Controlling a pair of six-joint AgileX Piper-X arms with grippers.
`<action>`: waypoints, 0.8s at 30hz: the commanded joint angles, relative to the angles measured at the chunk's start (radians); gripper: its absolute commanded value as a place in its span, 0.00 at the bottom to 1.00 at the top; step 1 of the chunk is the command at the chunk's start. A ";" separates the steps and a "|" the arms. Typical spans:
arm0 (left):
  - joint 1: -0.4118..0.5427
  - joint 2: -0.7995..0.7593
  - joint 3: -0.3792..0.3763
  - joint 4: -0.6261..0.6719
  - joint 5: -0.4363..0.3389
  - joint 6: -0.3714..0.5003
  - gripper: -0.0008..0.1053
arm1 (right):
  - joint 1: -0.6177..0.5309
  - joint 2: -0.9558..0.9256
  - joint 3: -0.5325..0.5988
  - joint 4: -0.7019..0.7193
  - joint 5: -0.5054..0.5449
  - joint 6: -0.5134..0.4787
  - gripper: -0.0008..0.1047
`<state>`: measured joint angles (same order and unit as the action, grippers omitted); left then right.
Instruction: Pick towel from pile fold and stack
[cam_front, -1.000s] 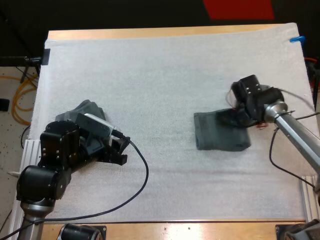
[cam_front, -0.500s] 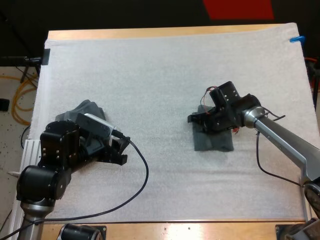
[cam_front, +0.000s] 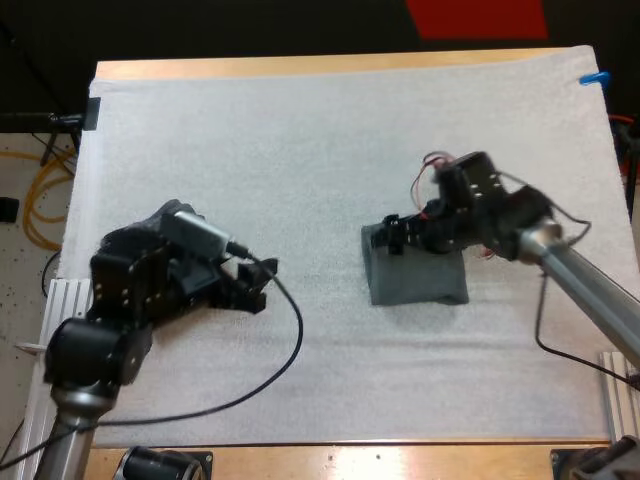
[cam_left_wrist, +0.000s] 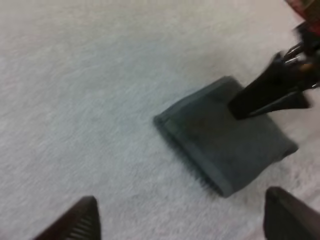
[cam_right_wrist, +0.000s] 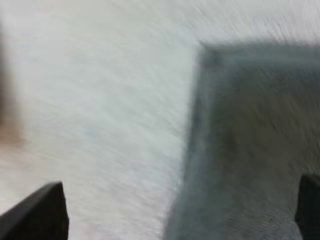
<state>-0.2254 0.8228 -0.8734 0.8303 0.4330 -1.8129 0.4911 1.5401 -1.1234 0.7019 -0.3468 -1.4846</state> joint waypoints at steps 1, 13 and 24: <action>-0.019 0.030 -0.003 -0.046 0.009 -0.037 0.74 | 0.004 -0.074 -0.002 0.027 -0.007 -0.028 0.85; -0.234 0.446 -0.003 -0.343 0.003 -0.300 0.82 | 0.004 -0.477 -0.002 0.242 0.023 -0.063 0.85; -0.325 0.881 -0.115 -0.453 0.019 -0.453 0.82 | 0.004 -0.727 -0.002 0.379 0.075 -0.062 0.85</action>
<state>-0.5458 1.7019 -0.9727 0.3862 0.4440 -2.2538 0.4911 0.8240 -1.1234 1.0691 -0.2729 -1.5330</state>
